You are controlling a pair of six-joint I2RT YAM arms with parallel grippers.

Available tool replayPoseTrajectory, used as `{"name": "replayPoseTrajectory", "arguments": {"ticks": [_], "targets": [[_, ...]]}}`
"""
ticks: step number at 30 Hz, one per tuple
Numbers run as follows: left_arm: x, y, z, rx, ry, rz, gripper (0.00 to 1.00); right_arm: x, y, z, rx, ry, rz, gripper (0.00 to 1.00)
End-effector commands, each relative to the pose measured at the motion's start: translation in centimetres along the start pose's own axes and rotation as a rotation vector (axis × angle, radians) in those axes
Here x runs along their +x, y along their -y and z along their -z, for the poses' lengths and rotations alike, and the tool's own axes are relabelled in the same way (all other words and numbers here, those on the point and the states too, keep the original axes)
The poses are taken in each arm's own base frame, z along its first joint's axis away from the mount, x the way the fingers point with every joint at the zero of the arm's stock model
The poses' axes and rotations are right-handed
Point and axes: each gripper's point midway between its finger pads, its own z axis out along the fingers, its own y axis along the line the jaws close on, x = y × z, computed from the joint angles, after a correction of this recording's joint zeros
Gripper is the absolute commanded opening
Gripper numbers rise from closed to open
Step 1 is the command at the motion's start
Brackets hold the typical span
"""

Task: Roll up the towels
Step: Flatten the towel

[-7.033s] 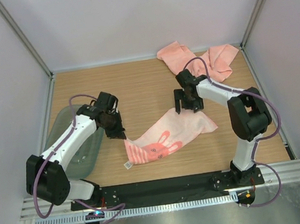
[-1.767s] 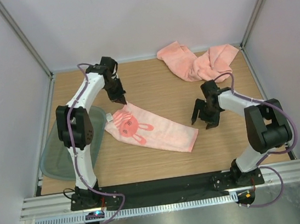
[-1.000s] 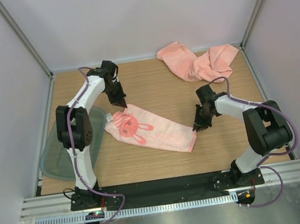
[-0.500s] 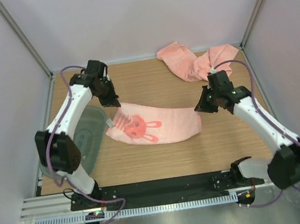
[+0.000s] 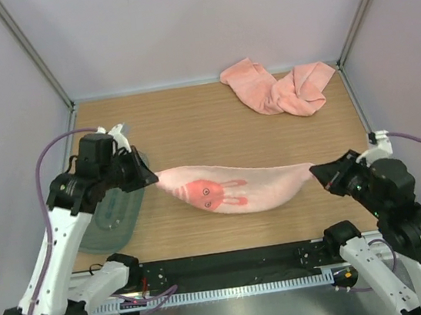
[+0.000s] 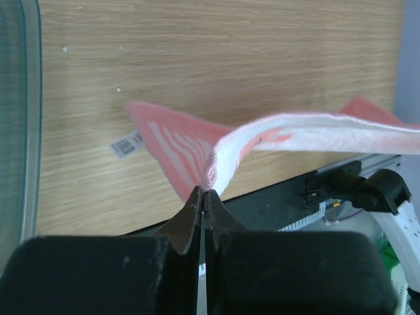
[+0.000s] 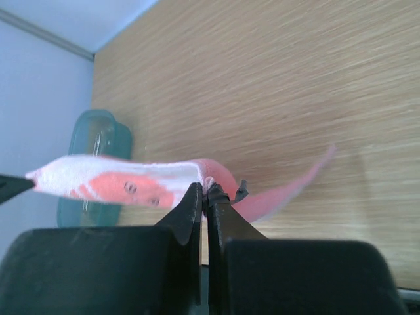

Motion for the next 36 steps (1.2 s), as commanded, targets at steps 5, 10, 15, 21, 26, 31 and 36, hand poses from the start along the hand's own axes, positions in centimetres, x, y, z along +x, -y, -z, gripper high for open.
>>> {"name": "replayPoseTrajectory", "arguments": {"ticks": [5, 10, 15, 21, 26, 31, 36], "targets": [[1.3, 2.3, 4.2, 0.122, 0.046, 0.039, 0.01, -2.5, 5.1, 1.6, 0.322, 0.156, -0.133, 0.01], [-0.5, 1.2, -0.3, 0.035, 0.004, 0.111, 0.00, -4.0, 6.2, -3.9, 0.503, 0.084, -0.049, 0.01], [-4.0, -1.2, -10.0, -0.098, -0.088, 0.175, 0.00, -3.7, 7.9, -13.7, 0.596, -0.031, 0.003, 0.01], [-7.8, -5.2, -20.3, -0.251, -0.215, 0.231, 0.00, -3.2, 12.7, -25.2, 0.642, -0.168, -0.037, 0.01], [-11.9, -5.6, -24.9, -0.285, -0.226, 0.204, 0.00, -3.7, 13.5, -30.9, 0.611, -0.249, 0.014, 0.01], [-12.9, -7.6, -27.4, -0.343, -0.249, 0.218, 0.11, -5.9, 12.3, -34.2, 0.556, -0.250, 0.054, 0.70], [-14.6, -7.5, -25.3, -0.370, -0.182, 0.205, 0.58, -9.9, 11.9, -32.8, 0.613, -0.183, 0.115, 0.87]]}}
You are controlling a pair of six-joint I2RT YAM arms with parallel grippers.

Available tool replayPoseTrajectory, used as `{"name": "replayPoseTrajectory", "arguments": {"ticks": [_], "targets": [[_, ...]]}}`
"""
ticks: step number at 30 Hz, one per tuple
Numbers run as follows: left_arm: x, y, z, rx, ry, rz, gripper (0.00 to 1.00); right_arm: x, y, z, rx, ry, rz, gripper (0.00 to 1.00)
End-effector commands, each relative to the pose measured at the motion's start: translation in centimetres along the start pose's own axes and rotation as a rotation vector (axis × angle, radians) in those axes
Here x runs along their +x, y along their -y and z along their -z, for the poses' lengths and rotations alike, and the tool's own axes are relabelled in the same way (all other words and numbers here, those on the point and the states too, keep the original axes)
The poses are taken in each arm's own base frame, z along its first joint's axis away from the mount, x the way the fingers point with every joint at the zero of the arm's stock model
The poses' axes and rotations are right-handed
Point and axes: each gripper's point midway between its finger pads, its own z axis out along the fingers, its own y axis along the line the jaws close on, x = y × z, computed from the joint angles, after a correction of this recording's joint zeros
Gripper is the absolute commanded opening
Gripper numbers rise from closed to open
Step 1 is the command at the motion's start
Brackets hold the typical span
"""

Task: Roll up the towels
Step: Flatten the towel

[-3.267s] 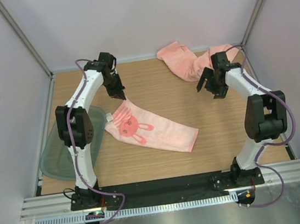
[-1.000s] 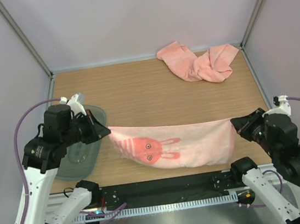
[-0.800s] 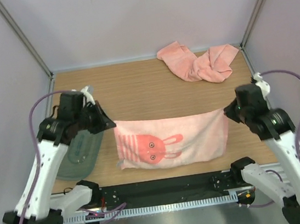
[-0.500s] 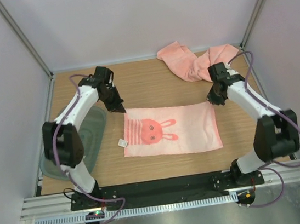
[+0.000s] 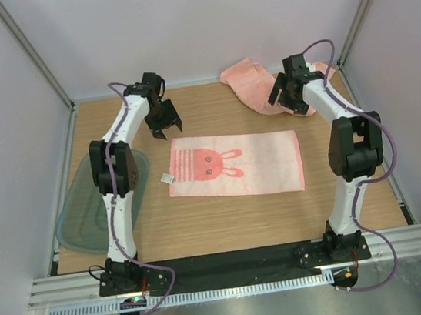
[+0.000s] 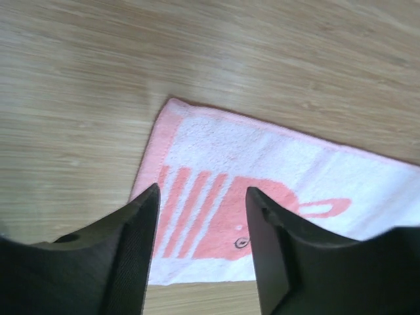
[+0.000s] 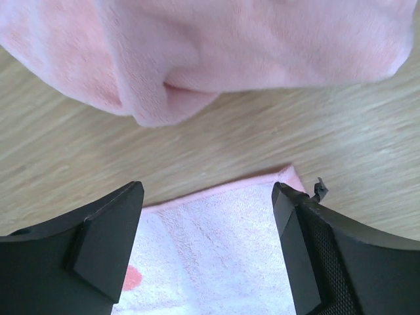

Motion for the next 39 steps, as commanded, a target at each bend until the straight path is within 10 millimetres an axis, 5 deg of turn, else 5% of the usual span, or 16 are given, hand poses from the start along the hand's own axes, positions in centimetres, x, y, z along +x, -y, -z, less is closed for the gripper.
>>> {"name": "replayPoseTrajectory", "arguments": {"ticks": [1, 5, 9, 12, 16, 17, 19, 24, 39], "targets": [[-1.2, -0.6, 4.0, -0.025, 0.084, -0.010, 0.66, -3.8, 0.7, 3.3, 0.028, 0.100, 0.045, 0.87], [-0.4, -1.5, 7.1, -0.043, 0.137, -0.017, 0.71, -2.7, 3.2, 6.4, 0.077, 0.115, 0.041, 0.89], [2.6, -2.0, 10.4, -0.056, 0.203, -0.072, 0.70, 3.1, 5.7, 8.7, 0.042, 0.044, 0.010, 0.90], [5.8, -3.6, 10.4, -0.117, 0.170, -0.118, 0.69, 8.3, 7.3, 8.5, 0.024, -0.063, -0.005, 0.90], [10.0, -5.0, 11.5, -0.085, 0.161, -0.109, 0.66, 11.1, 9.0, 10.4, -0.001, -0.066, -0.004, 0.90], [11.8, -6.4, 10.2, -0.114, 0.122, -0.097, 0.66, 12.2, 9.7, 10.5, 0.012, -0.089, -0.002, 0.90], [13.1, -6.9, 10.4, -0.086, 0.132, -0.066, 0.65, 13.0, 9.6, 11.0, -0.008, -0.115, -0.002, 0.90], [15.7, -9.2, 6.9, -0.110, 0.101, -0.028, 0.63, 14.1, 9.4, 11.9, -0.049, -0.144, 0.009, 0.85], [16.8, -9.7, 1.6, -0.114, 0.038, 0.027, 0.49, 13.7, 9.8, 13.6, -0.059, -0.118, 0.046, 0.83]]}}
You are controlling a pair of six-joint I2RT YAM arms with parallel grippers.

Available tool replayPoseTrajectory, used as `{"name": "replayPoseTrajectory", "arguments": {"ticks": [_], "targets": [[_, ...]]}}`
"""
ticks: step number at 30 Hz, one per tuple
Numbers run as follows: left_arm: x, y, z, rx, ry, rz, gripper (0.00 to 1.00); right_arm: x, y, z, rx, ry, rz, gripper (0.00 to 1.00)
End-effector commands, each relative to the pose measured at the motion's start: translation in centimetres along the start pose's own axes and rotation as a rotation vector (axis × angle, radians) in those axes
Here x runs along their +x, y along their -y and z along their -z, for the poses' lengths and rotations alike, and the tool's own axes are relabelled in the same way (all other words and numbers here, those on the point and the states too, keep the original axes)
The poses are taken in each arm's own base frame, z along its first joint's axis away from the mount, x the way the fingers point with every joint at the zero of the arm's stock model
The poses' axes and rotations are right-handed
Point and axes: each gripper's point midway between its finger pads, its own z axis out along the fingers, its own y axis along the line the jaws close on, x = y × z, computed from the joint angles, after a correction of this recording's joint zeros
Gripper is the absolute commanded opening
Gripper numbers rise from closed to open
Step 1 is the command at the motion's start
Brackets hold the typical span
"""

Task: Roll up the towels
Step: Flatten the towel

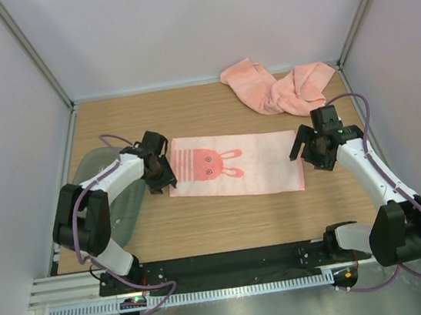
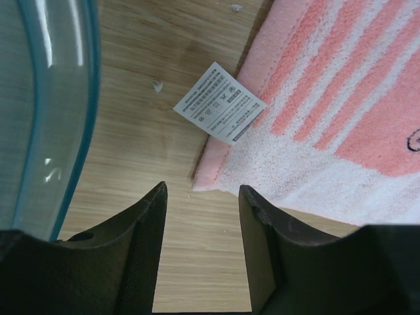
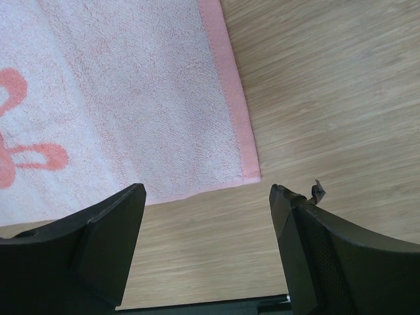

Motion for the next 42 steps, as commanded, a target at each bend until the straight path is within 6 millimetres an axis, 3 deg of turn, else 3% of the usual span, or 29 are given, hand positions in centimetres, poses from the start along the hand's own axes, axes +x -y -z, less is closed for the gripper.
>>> {"name": "replayPoseTrajectory", "arguments": {"ticks": [1, 9, 19, 22, 25, 29, 32, 42], "targets": [[-0.2, 0.7, -1.2, 0.024, -0.001, 0.026, 0.48, -0.5, -0.5, 1.1, -0.029, 0.020, 0.022, 0.84], [1.1, 0.3, -2.2, 0.035, -0.023, 0.053, 0.44, -0.8, -2.0, 1.2, -0.093, 0.001, 0.037, 0.84], [2.4, -0.6, -4.3, -0.002, -0.065, 0.055, 0.36, 0.1, -1.8, 0.7, -0.096, -0.026, 0.035, 0.84], [2.5, -0.1, -4.3, 0.021, -0.085, 0.056, 0.29, 0.5, -1.8, 0.6, -0.099, -0.038, 0.015, 0.84], [2.5, 0.4, -4.2, 0.041, -0.084, 0.052, 0.16, 1.6, -2.5, -0.2, -0.143, -0.078, -0.020, 0.83], [2.1, 0.7, -3.2, 0.066, -0.065, 0.047, 0.02, 4.3, -0.8, -2.9, -0.112, -0.210, -0.103, 0.79], [1.9, 0.8, -2.4, 0.077, -0.053, 0.036, 0.00, 5.0, 0.3, -4.4, -0.116, -0.265, -0.176, 0.75], [1.9, 0.2, -1.4, 0.049, -0.054, 0.007, 0.00, 6.3, 2.6, -5.4, 0.004, -0.270, -0.205, 0.54]]}}
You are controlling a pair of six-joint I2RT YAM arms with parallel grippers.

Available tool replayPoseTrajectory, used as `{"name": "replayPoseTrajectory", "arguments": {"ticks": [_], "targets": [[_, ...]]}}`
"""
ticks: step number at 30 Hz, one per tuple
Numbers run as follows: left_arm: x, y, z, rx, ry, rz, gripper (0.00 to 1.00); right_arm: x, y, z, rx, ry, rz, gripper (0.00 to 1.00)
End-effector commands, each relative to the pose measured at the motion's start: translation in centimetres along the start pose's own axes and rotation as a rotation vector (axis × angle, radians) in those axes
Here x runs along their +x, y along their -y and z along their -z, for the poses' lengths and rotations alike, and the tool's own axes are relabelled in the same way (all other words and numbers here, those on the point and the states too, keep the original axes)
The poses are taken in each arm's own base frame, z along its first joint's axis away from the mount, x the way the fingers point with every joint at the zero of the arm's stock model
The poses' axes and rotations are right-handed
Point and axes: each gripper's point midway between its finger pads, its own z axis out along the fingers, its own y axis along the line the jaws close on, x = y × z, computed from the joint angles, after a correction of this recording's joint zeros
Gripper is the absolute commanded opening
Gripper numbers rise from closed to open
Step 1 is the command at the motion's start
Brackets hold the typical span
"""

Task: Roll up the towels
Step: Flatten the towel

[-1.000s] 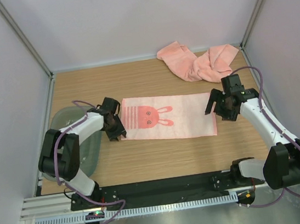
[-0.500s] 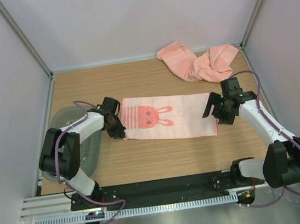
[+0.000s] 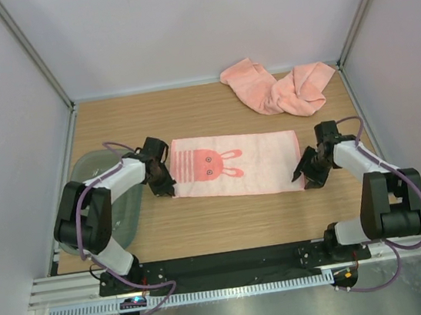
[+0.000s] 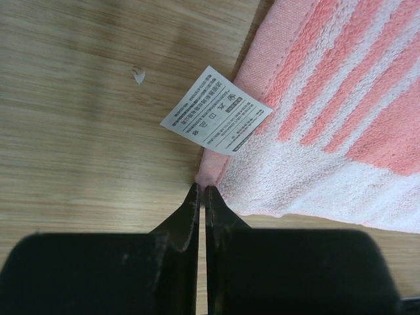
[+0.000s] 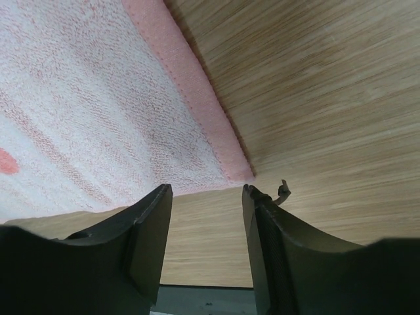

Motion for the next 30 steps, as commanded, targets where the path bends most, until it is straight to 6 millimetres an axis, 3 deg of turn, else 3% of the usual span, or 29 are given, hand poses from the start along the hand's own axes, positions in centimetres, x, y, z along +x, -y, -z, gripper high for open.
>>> {"name": "replayPoseTrajectory", "arguments": {"ticks": [1, 12, 16, 23, 25, 26, 30], "targets": [[-0.2, -0.2, 0.9, 0.000, 0.017, -0.019, 0.00, 0.0, 0.5, -0.4, 0.018, 0.016, -0.010, 0.53], [0.0, -0.3, 0.9, -0.006, 0.014, -0.018, 0.00, -0.1, 1.6, -0.1, 0.073, 0.037, -0.012, 0.45], [-0.1, -0.2, 0.9, -0.005, 0.013, -0.017, 0.00, -0.1, 1.7, -1.0, 0.086, 0.017, -0.022, 0.37], [-0.2, -0.2, 1.1, -0.004, 0.016, -0.019, 0.00, 0.2, 2.1, -1.9, 0.096, -0.006, -0.013, 0.35], [-0.2, -0.3, 1.1, -0.005, 0.013, -0.017, 0.00, 0.3, 2.1, -2.0, 0.094, -0.009, -0.015, 0.29], [-0.1, -0.1, 1.2, 0.002, 0.014, -0.016, 0.00, 0.1, 2.0, -2.0, 0.091, -0.008, -0.012, 0.14], [0.0, -0.2, 1.8, 0.005, 0.017, -0.017, 0.00, -0.3, 1.2, -1.1, 0.065, 0.014, -0.005, 0.01]]}}
